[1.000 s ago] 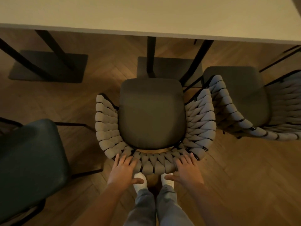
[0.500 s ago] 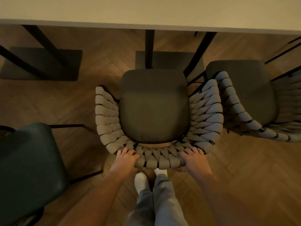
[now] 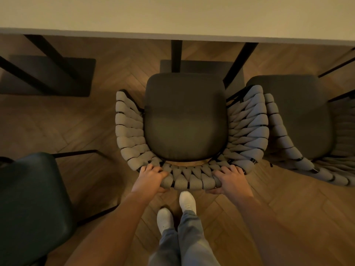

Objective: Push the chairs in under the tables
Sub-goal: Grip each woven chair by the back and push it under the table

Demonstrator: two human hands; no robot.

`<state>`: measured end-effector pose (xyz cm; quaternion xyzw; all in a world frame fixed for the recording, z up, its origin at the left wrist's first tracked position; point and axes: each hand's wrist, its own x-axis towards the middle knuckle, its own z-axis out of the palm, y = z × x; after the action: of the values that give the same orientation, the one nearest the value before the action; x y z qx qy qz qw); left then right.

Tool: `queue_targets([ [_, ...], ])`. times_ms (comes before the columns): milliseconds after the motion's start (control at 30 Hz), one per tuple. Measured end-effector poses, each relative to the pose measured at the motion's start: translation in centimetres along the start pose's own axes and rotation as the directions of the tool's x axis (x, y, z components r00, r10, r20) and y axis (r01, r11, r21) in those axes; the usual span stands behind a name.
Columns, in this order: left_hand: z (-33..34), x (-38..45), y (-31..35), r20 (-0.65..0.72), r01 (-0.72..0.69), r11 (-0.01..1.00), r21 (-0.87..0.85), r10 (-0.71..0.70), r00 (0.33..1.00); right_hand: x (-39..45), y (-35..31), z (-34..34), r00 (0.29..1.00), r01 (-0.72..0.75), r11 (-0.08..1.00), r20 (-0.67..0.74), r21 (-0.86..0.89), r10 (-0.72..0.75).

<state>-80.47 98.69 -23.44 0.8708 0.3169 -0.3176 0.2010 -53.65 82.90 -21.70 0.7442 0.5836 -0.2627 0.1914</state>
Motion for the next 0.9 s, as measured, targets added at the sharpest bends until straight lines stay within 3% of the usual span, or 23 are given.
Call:
queue_targets([
  [200,-0.5,0.3,0.0,0.000,0.017,0.999,-0.032,-0.017,1.000,0.7,0.1,-0.1,1.000,-0.016,1.000,-0.021,0.025,0.017],
  [433,-2.8,-1.9,0.9,-0.053,0.029,0.981,-0.193,-0.040,0.998,-0.1,-1.1,-3.4,0.995,-0.047,0.988,0.091,0.149,0.033],
  [667,-4.9,-6.1,-0.4,-0.162,0.134,0.837,-0.530,-0.255,0.953,1.5,-6.1,-7.6,0.999,-0.005,0.944,0.035,0.330,-0.007],
  [900,-3.6,-12.0,-3.4,-0.193,0.168,0.709,-0.685,-0.399,0.897,1.3,-14.2,-11.6,0.987,0.156,0.936,-0.020,0.315,-0.158],
])
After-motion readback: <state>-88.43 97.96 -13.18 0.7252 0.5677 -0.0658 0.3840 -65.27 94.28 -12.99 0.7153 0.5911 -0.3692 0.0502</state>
